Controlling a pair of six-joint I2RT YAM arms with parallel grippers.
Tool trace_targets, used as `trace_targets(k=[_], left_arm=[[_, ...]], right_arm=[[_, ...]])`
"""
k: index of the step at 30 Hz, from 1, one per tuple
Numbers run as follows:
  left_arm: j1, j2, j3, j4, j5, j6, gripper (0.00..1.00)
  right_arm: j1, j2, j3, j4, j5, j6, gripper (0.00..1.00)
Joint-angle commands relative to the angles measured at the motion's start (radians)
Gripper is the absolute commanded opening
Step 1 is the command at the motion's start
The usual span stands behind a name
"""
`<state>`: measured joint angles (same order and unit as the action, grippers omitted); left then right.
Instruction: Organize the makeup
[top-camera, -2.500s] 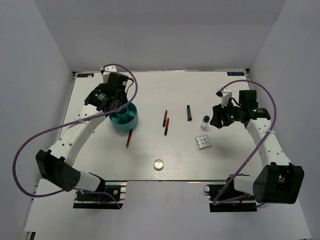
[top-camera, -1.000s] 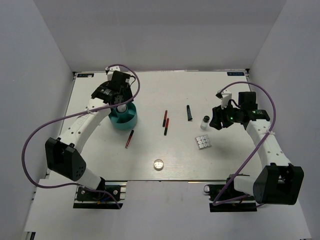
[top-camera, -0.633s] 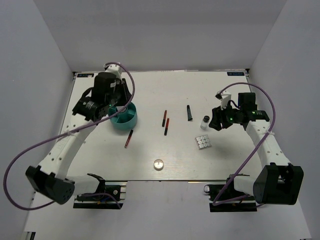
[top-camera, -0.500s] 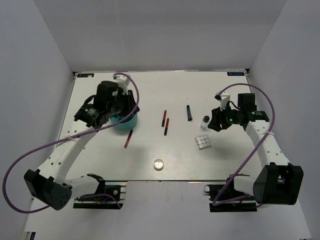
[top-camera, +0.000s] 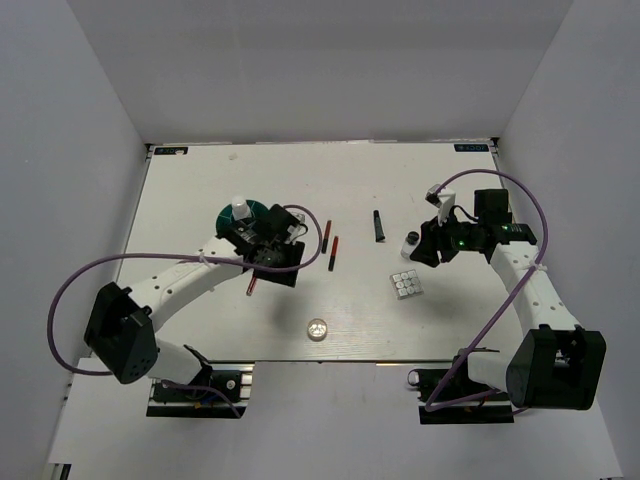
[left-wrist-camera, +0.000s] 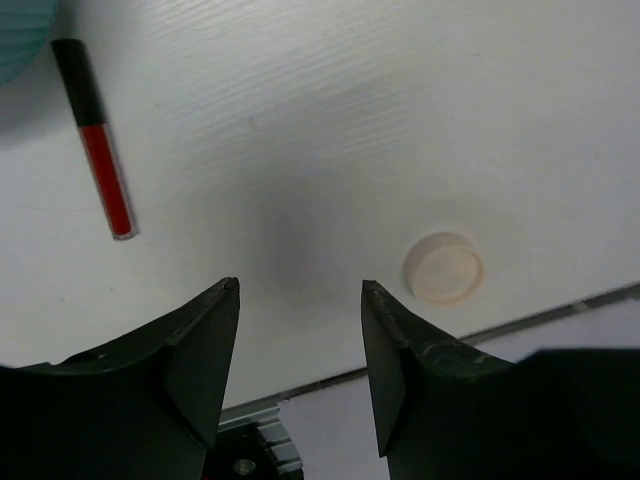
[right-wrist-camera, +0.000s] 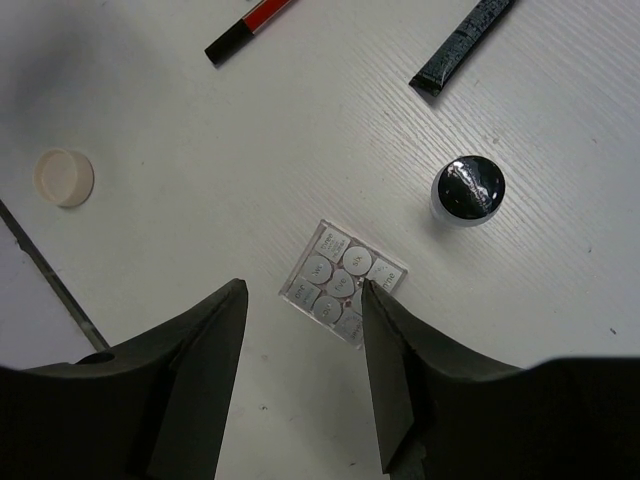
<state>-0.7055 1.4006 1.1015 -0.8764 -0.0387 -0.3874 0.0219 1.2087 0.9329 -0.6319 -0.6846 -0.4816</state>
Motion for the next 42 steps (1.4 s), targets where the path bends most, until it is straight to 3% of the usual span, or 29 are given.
trace_targets(k=[1,8,14,42], left_arm=[[-0.026,0.023,-0.026,-0.009,-0.225,-0.051,0.62],[-0.045,0.129,-0.077,0.025,-0.432,-0.08,0.57],[-0.045,0.15,-0.091,0.091,-0.506,-0.054,0.57],[-0.017,0.248,-0.212,0.324,-0.541,0.108,0.48]], right_arm=[[0.004,-0.023,-0.016,0.017,-0.027,-0.015,0.56],[0.001,-0.04,-0.034,0.02,-0.013,-0.02,0.57],[0.003,-0.043,-0.045,0.023,-0.013,-0.023,0.57],[0.0,-0.021,-0.032,0.006,0.003,-0.035,0.57]])
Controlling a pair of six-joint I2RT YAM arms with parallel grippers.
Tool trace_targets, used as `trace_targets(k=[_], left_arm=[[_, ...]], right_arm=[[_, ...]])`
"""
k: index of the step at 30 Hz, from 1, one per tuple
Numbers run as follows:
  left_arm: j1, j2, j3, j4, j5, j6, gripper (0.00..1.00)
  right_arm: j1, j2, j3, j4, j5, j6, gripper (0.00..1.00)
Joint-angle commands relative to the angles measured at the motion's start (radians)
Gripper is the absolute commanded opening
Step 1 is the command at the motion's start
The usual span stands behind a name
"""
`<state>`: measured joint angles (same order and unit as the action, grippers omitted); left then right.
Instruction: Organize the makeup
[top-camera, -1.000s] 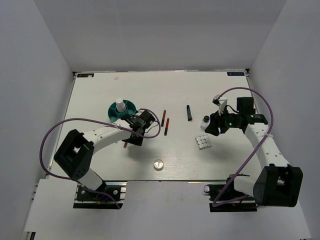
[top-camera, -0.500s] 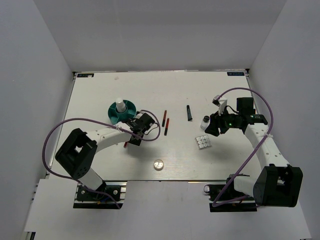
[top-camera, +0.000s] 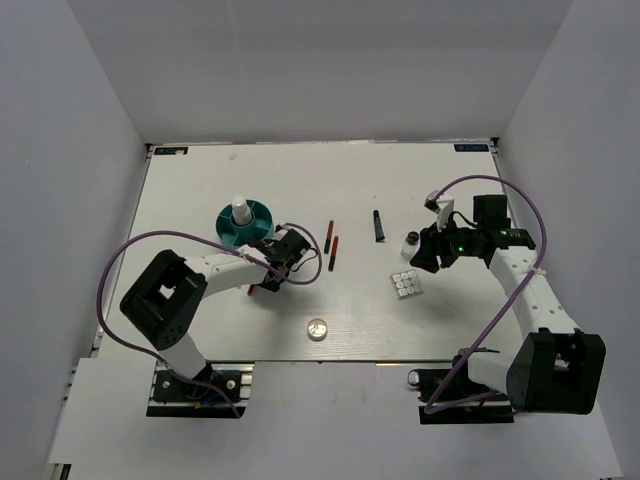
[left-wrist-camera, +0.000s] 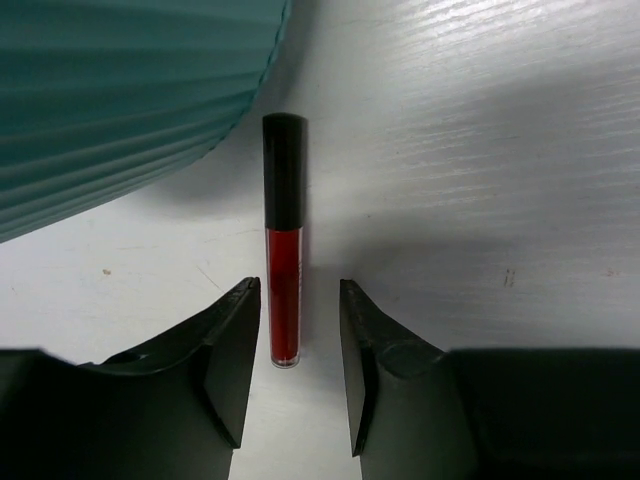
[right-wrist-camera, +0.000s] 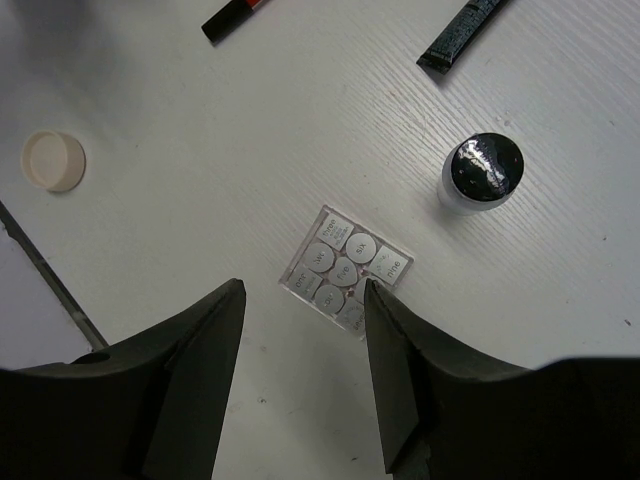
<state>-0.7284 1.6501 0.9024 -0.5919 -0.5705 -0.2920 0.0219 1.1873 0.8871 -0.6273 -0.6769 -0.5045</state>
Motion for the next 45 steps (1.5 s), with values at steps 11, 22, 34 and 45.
trace_targets(k=[11,22,34,45], left_arm=[[0.052,0.033,-0.019,0.087,0.086,0.06,0.47],[0.052,0.03,-0.033,0.095,0.256,0.083,0.44],[0.043,0.043,-0.013,0.073,0.373,0.077,0.4],[0.032,0.106,0.0,0.069,0.521,0.129,0.49]], right_arm=[[-0.002,-0.006,0.006,0.001,0.0,-0.012,0.57],[-0.002,-0.009,0.001,0.006,0.002,-0.016,0.58],[-0.004,-0.011,0.001,0.011,0.002,-0.012,0.58],[-0.002,-0.017,0.004,0.009,0.002,-0.011,0.58]])
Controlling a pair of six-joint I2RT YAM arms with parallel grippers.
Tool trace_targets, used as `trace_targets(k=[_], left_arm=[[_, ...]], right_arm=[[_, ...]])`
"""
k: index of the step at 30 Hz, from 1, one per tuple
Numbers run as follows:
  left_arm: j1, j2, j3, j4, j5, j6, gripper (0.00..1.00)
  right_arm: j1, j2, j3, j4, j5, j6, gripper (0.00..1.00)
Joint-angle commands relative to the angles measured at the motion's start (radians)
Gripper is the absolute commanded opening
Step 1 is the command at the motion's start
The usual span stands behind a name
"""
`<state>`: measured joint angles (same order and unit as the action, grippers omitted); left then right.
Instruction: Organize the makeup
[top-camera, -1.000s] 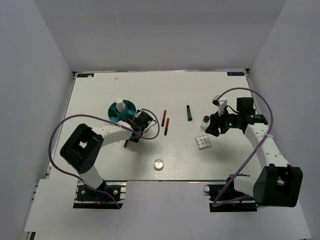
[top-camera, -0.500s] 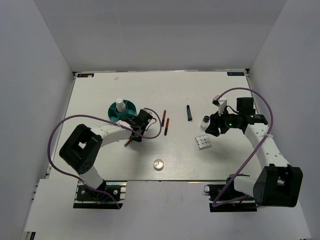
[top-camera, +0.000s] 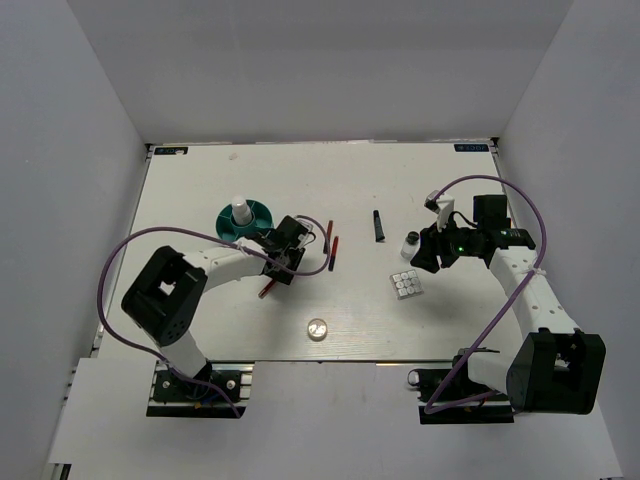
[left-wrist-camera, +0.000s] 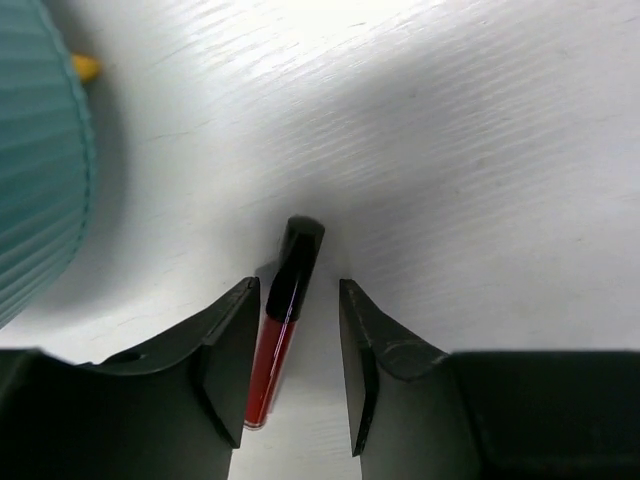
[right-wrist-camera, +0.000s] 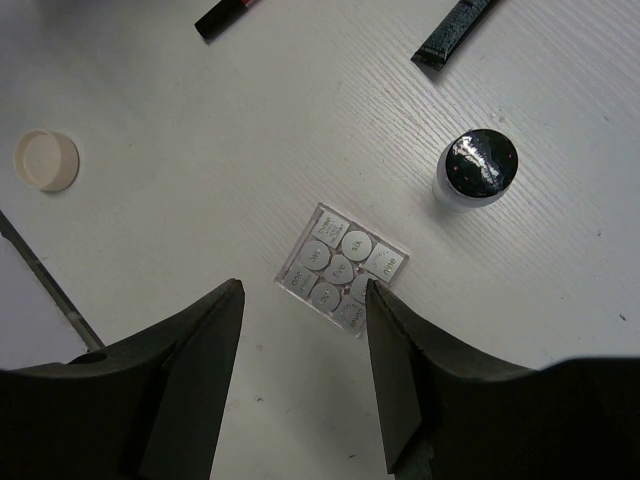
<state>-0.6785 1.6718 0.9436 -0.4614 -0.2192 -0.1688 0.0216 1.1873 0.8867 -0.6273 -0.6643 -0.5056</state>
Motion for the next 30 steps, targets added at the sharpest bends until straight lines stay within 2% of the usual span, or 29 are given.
trace_targets(k=[1,7,14,18,20,21,25,30], left_arm=[[-0.018,0.091,-0.04,-0.063,0.191,0.006,0.49],[-0.018,0.115,-0.039,-0.068,0.218,0.003,0.45],[-0.018,0.103,-0.034,-0.079,0.199,-0.009,0.27],[-0.018,0.078,-0.014,-0.088,0.188,-0.021,0.23],[-0.018,0.045,0.02,-0.097,0.187,-0.029,0.2],[-0.018,0.034,0.038,-0.114,0.184,-0.032,0.14],[-0.009,-0.056,0.145,-0.138,0.201,-0.046,0.11],[0.004,-0.228,0.257,-0.122,0.186,-0.1,0.0]], right_arm=[[-0.003,-0.02,0.003,0.009,-0.011,-0.01,0.58],[-0.005,-0.022,0.003,0.008,-0.011,-0.01,0.58],[-0.002,-0.025,0.0,0.011,-0.018,-0.008,0.58],[-0.005,-0.028,0.0,0.009,-0.017,-0.007,0.58],[-0.005,-0.029,-0.003,0.009,-0.018,-0.007,0.58],[-0.005,-0.029,-0.003,0.009,-0.017,-0.007,0.58],[-0.002,-0.032,-0.005,0.009,-0.017,-0.007,0.58],[-0.005,-0.035,-0.008,0.012,-0.018,-0.007,0.58]])
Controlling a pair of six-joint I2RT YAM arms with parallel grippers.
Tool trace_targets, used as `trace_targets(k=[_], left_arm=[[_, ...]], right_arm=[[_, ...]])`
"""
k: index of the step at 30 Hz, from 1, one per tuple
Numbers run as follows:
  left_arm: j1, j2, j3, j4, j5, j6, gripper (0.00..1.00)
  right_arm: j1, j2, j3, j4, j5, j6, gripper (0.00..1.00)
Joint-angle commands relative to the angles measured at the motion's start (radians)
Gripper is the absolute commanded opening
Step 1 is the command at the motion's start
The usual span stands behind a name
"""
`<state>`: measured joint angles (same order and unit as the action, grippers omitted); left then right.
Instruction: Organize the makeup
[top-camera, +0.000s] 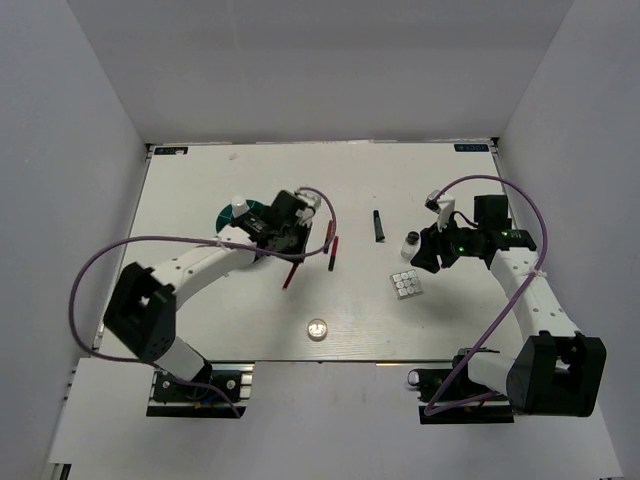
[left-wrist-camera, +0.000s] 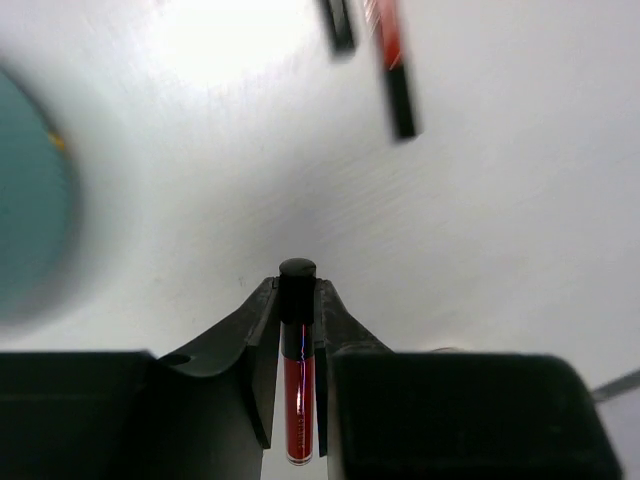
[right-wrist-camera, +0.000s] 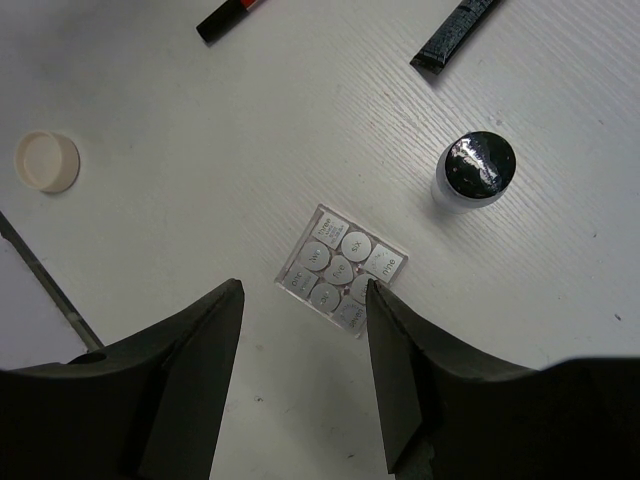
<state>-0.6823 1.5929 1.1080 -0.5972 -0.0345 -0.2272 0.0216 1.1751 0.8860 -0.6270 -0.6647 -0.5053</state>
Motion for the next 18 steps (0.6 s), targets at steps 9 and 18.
trace_targets(k=[9,18], left_arm=[[0.089,-0.336,0.19,-0.024,-0.264,-0.17,0.0],[0.236,-0.444,0.182,-0.013,-0.528,-0.291,0.01]], right_arm=[[-0.002,-0.028,-0.013,0.013,-0.022,-0.009,0.58],[-0.003,-0.029,-0.013,0.013,-0.032,-0.006,0.58]])
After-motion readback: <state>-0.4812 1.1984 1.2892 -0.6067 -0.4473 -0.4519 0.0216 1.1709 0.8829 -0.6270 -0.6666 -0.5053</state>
